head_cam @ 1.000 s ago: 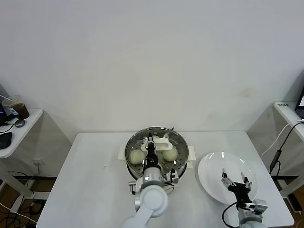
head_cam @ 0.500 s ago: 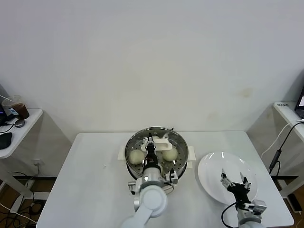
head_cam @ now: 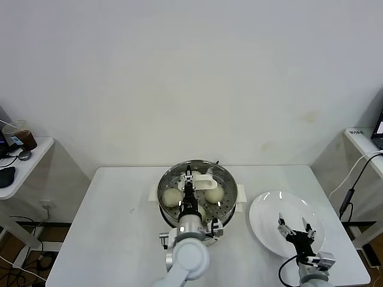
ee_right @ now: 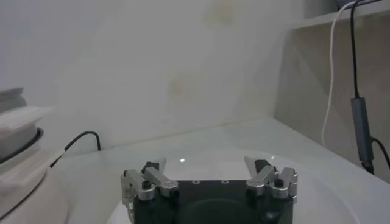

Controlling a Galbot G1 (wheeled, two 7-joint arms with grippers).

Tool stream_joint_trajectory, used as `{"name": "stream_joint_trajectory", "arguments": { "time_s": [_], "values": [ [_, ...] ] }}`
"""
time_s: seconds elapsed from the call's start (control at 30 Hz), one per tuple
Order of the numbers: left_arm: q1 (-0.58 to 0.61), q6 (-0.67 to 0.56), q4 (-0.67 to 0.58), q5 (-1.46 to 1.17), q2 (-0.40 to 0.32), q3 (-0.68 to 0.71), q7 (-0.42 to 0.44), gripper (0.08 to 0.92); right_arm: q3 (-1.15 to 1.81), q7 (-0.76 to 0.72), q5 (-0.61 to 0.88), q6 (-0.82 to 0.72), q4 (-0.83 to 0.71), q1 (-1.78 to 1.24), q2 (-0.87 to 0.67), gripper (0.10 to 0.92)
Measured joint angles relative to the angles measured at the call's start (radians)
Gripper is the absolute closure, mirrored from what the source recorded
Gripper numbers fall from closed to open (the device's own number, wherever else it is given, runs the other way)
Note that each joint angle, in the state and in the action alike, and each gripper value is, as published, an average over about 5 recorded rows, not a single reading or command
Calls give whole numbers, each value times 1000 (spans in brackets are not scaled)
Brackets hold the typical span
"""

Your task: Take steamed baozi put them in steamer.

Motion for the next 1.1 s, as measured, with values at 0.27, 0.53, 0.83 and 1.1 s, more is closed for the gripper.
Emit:
{"name": "stream_joint_trajectory", "arguments": {
  "time_s": [0.27, 0.53, 0.83, 1.1],
  "values": [
    [41, 0, -83, -17, 25, 29, 25, 278, 2, 0, 0, 0, -2, 3, 1, 203],
    [85, 0, -163, -29, 48, 37, 41, 178, 8, 1, 0, -4, 2, -1, 0, 203],
    [150, 0, -311, -78, 76, -14, 6, 177, -4, -16, -5, -10, 24, -16, -4, 203],
    [244, -61, -412, -349, 101, -184, -164, 177, -15, -50, -19, 27, 50, -41, -9, 203]
  ]
}}
